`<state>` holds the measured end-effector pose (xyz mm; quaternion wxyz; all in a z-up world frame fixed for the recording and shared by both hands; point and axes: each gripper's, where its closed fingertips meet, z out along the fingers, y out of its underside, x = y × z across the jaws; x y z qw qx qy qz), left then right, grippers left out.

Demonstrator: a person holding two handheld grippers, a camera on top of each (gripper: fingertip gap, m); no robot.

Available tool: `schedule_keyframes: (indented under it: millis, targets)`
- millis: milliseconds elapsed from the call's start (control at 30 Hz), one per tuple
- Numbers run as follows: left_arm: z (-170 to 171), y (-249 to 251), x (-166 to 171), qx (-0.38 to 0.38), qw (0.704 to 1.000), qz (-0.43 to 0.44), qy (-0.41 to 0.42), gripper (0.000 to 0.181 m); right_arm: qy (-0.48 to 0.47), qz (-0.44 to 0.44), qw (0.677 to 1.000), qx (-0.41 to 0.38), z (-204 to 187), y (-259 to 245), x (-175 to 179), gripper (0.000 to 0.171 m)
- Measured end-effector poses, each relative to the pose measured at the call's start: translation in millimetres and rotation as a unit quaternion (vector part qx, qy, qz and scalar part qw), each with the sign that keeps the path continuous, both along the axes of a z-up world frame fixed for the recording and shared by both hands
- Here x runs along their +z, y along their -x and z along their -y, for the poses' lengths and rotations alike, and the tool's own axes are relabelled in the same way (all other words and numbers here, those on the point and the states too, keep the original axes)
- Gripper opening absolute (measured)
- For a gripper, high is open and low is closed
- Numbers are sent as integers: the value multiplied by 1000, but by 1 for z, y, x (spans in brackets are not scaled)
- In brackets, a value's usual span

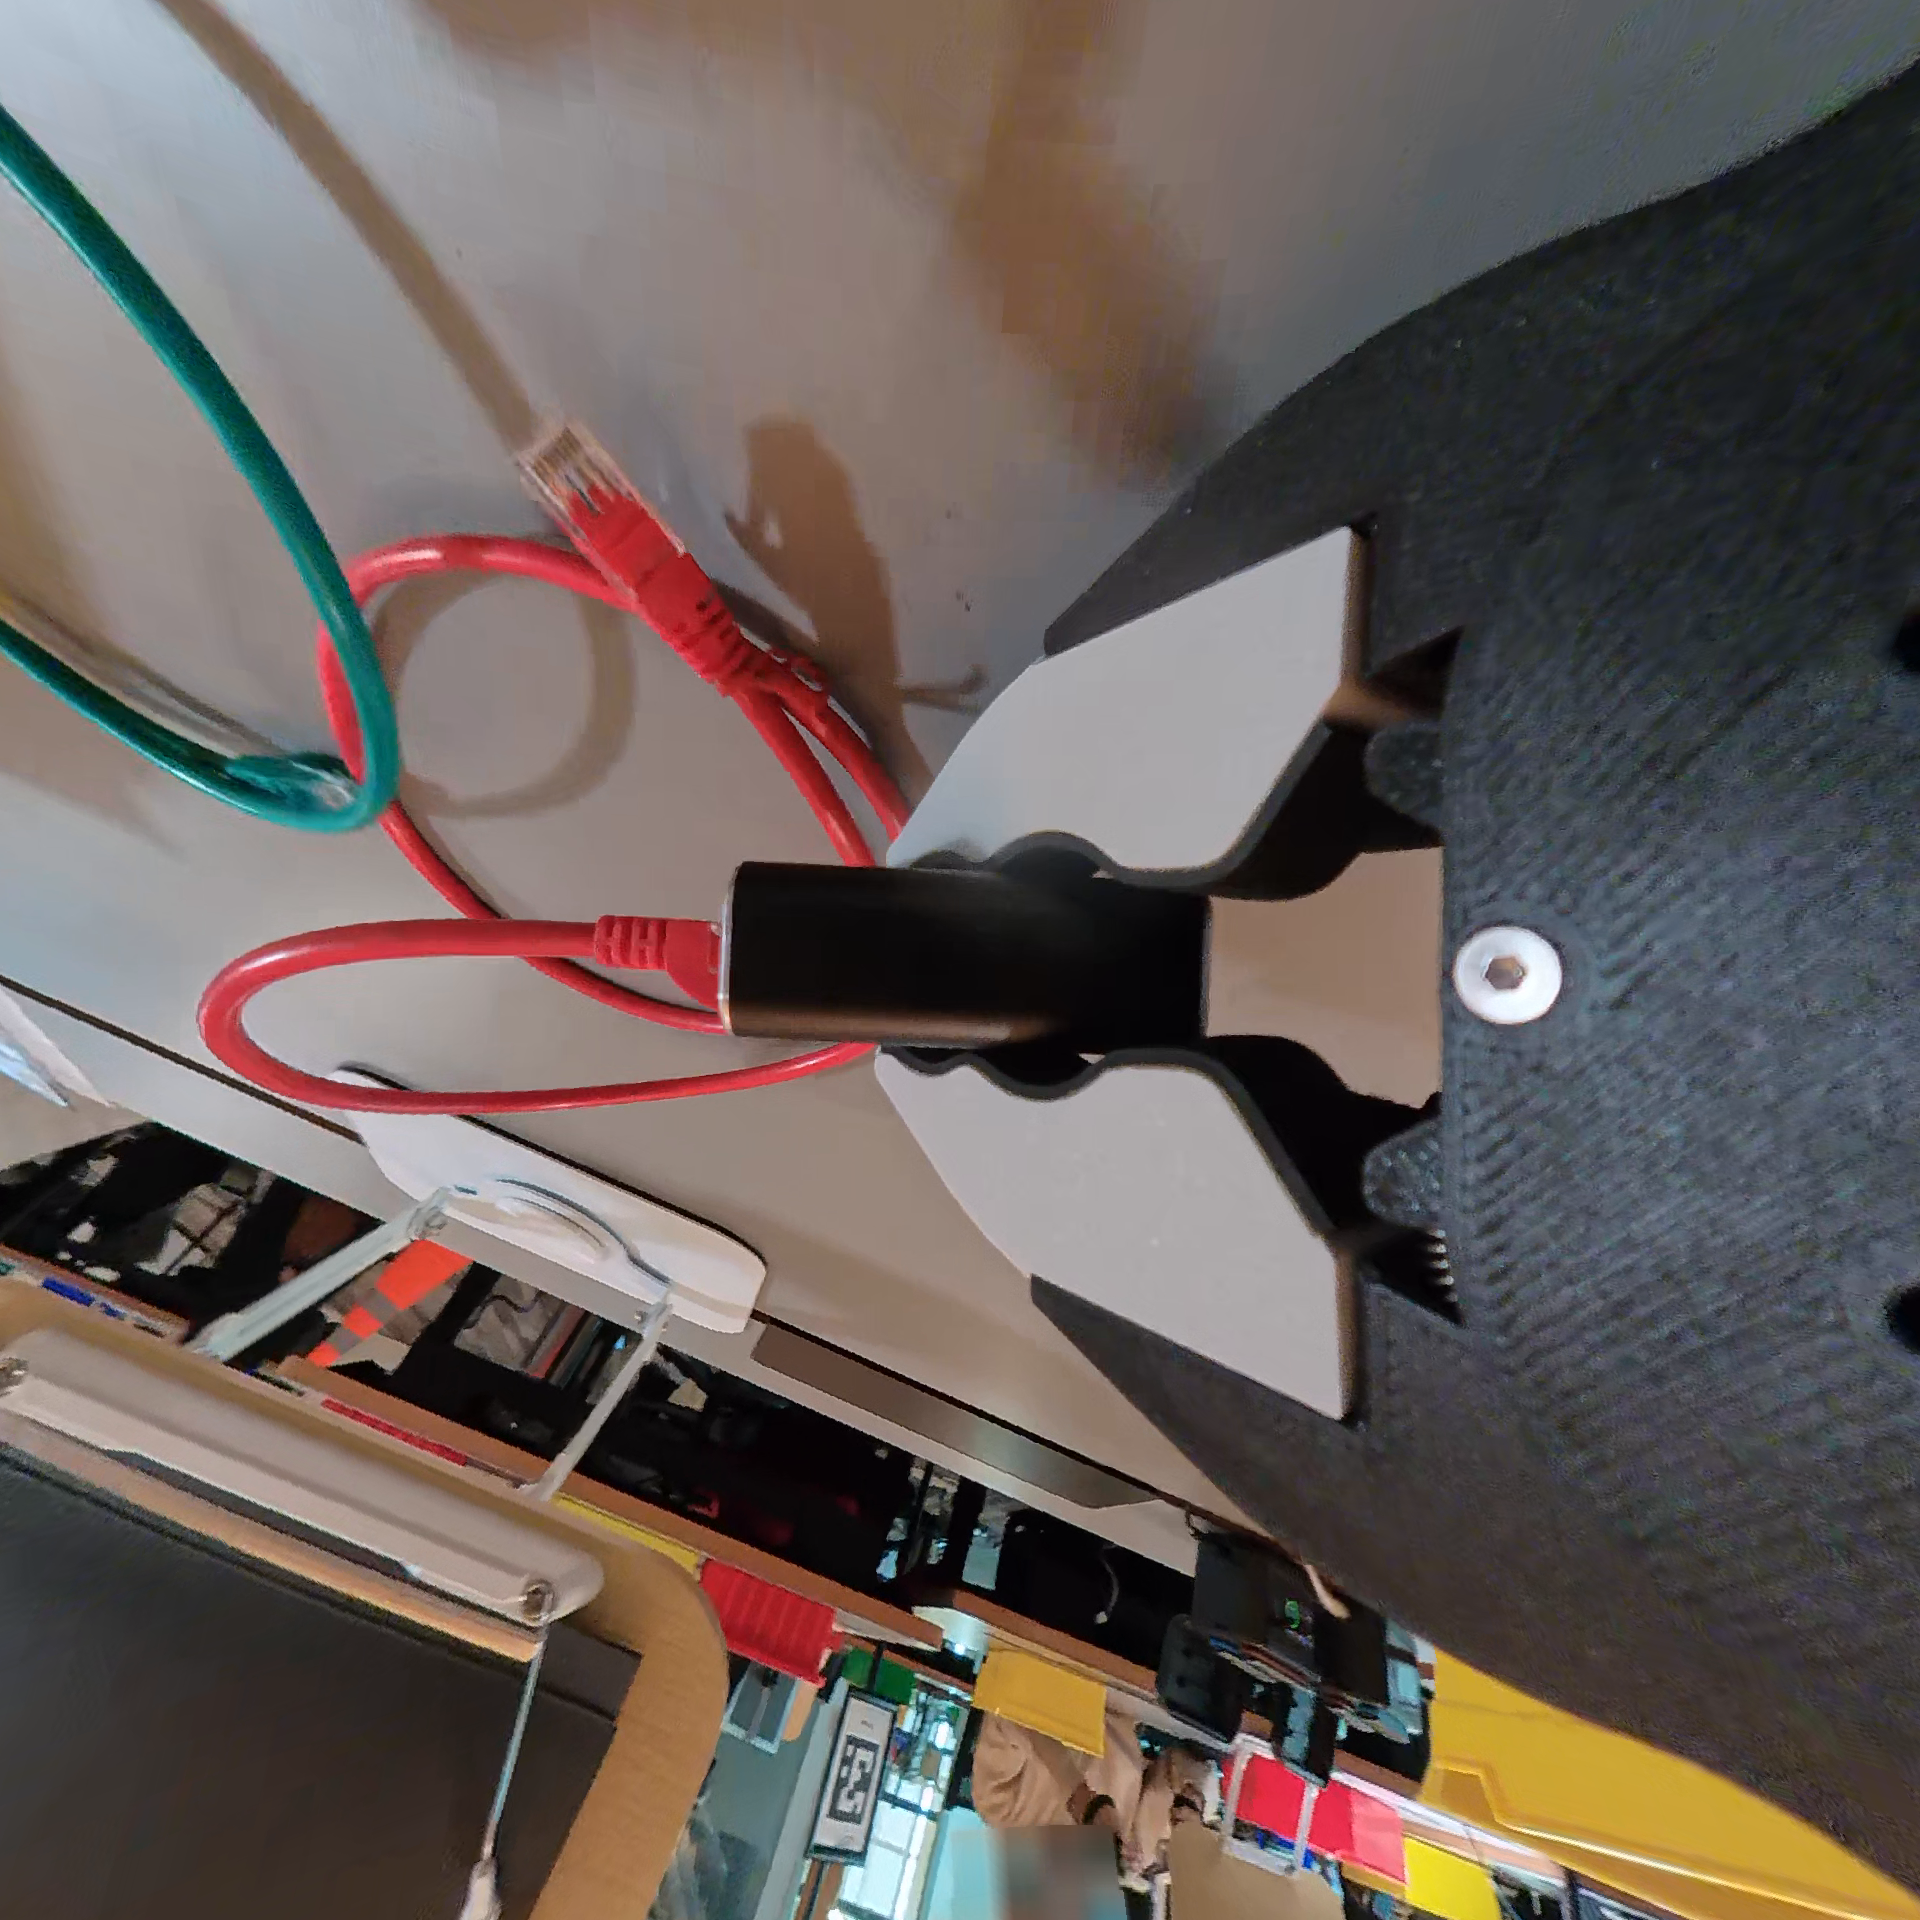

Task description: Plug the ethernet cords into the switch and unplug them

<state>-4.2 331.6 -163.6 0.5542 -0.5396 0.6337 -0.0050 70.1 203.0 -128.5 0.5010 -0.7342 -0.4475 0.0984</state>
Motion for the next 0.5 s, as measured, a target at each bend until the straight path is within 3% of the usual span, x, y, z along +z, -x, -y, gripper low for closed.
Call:
schedule_keyframes:
  millis: [33,333,500]
  targets:
    - [3,-1,1,-8,1000,2,-4,28,2,10,1000,25,2,2,2,9]
    - [28,-11,11,-76,995,-2,-70,27,67,168,966,186,-5,20,9,8]
    - [44,-18,15,-110,989,-11,-98,28,84,238,942,220,-19,25,6,8]
